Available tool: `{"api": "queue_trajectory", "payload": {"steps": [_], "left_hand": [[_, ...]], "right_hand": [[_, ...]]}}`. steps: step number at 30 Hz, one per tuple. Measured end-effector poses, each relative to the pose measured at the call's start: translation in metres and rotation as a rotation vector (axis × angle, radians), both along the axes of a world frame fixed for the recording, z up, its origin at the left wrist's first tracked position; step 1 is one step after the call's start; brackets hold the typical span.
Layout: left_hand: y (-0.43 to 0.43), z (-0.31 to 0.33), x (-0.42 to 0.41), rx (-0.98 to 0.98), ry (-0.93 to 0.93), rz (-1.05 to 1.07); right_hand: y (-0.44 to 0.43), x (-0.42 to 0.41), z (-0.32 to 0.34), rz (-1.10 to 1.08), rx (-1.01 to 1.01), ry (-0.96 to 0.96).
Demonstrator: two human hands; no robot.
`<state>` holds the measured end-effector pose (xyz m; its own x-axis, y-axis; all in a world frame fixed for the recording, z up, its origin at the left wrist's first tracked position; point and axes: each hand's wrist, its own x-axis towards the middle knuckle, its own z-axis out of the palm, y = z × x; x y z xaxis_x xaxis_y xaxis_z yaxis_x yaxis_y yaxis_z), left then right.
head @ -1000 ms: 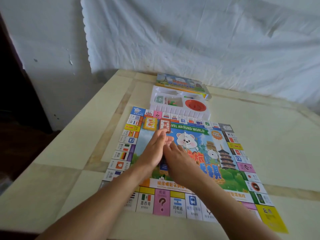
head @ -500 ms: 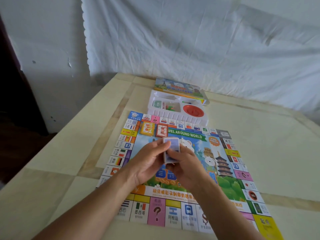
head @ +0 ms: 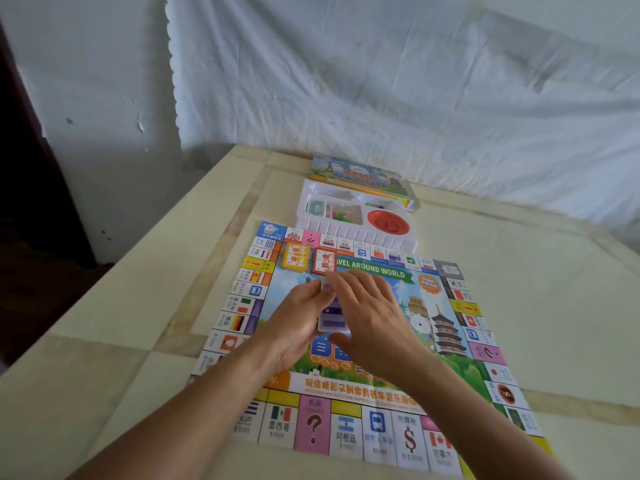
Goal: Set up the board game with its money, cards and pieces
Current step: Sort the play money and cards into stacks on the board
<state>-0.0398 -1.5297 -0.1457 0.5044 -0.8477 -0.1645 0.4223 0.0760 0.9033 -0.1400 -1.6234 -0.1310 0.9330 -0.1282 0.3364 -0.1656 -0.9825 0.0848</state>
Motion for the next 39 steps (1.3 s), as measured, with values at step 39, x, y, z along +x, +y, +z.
{"api": "queue_trajectory", "payload": {"steps": [39], "left_hand": [[0.003, -0.004, 0.027, -0.076, 0.436, 0.111]], "right_hand": [[-0.126, 0.087, 0.015, -0.232, 0.391, 0.506]]}}
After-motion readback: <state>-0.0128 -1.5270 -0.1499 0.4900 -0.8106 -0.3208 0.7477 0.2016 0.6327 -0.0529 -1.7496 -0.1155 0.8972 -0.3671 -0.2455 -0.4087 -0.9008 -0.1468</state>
